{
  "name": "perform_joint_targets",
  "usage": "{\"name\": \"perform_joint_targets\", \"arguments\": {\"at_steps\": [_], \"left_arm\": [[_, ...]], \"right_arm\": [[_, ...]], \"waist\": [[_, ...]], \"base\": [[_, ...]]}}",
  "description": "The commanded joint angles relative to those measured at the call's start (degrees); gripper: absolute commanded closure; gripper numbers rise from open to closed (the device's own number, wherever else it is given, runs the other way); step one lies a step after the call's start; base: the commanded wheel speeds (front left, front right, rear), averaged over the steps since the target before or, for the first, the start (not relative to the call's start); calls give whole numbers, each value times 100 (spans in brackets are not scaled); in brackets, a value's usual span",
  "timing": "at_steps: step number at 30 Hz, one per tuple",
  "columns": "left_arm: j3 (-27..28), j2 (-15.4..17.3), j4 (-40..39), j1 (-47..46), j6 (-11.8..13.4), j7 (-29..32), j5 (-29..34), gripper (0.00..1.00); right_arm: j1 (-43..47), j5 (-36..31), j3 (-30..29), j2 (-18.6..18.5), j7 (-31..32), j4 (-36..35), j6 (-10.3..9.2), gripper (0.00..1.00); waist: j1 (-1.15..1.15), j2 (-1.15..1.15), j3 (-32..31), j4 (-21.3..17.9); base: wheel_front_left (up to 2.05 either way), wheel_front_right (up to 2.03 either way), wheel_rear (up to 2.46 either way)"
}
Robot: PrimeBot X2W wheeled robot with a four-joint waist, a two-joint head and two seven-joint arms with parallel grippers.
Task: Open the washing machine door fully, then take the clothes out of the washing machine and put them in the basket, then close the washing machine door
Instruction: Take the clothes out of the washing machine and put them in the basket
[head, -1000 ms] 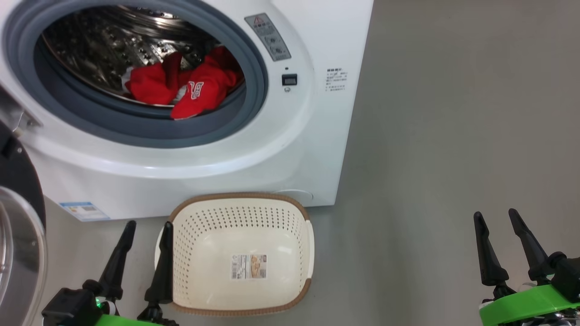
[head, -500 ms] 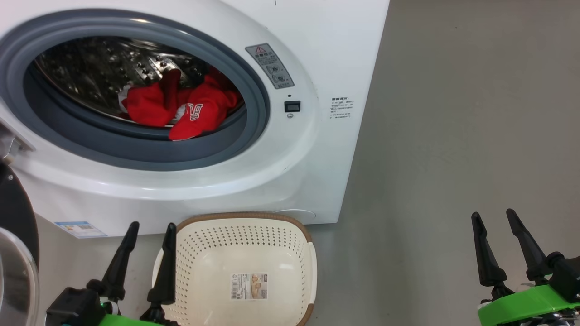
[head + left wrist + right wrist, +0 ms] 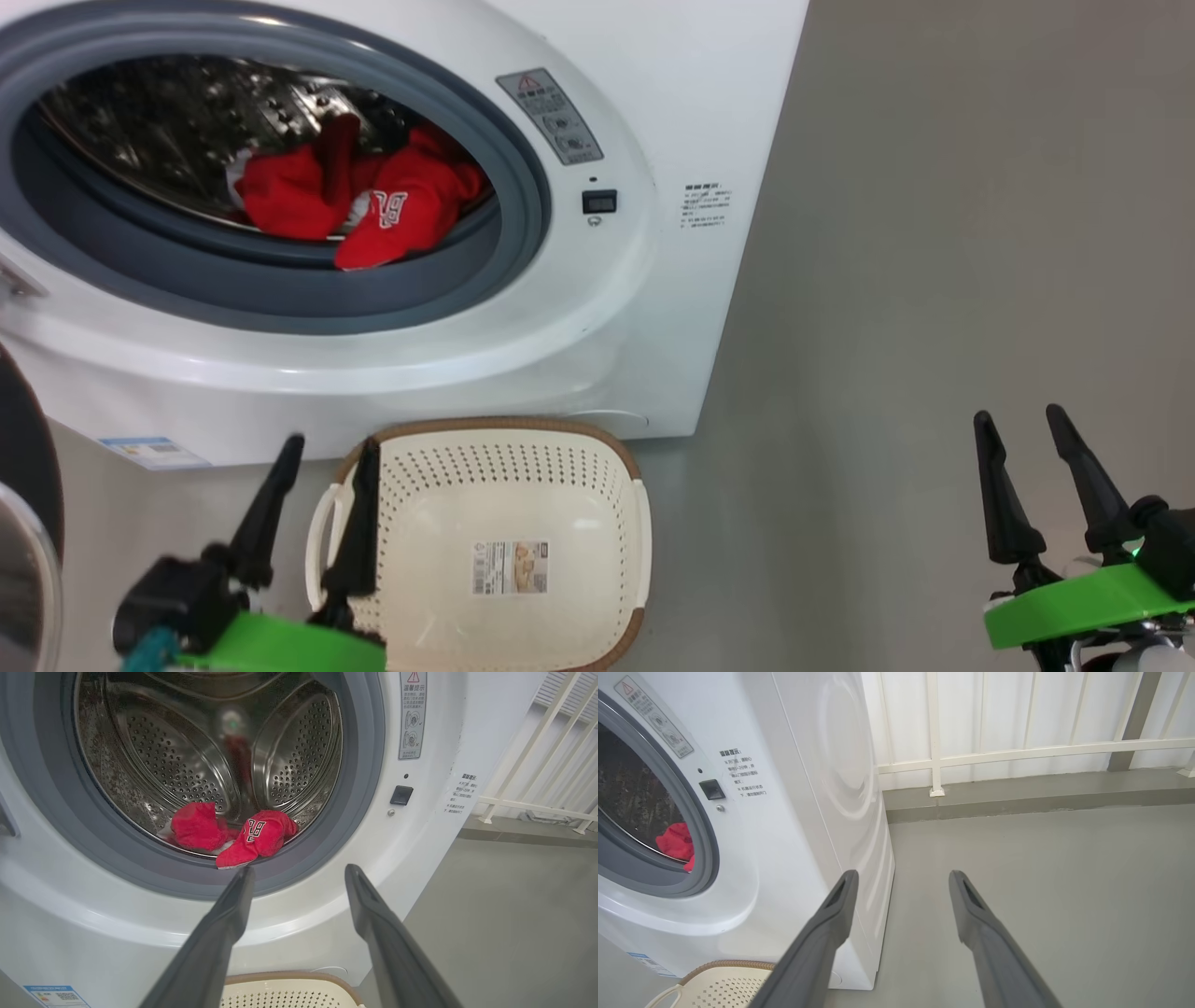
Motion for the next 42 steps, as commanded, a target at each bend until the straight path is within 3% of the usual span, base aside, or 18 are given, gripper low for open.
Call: {"name": "perform_joint_targets", "arguments": {"at_steps": [1, 13, 23, 31, 42], "left_arm": [[179, 63, -31, -343, -31, -28, 66, 0], [163, 152, 1238, -1987, -31, -28, 141, 0], [404, 542, 2384, -3377, -31, -28, 182, 0], [479, 855, 2969, -4225, -31, -28, 251, 0], [715, 1000, 3437, -4876, -31, -28, 303, 0]], "right_arm": [[-168, 26, 136, -104, -52, -153, 28, 0], [-546, 38, 207, -107, -52, -206, 28, 0], [-862, 59, 282, -119, -52, -286, 28, 0], [-1024, 65, 309, -34, -52, -325, 28, 0], [-1209, 73, 480, -14, -52, -379, 28, 0]], "waist": [[0, 0, 165, -48], [0, 0, 913, -409], [0, 0, 1523, -808], [0, 0, 1969, -967], [0, 0, 2255, -1182]], "base": [[0, 0, 0], [0, 0, 0], [0, 0, 0], [0, 0, 0], [0, 0, 0]]}}
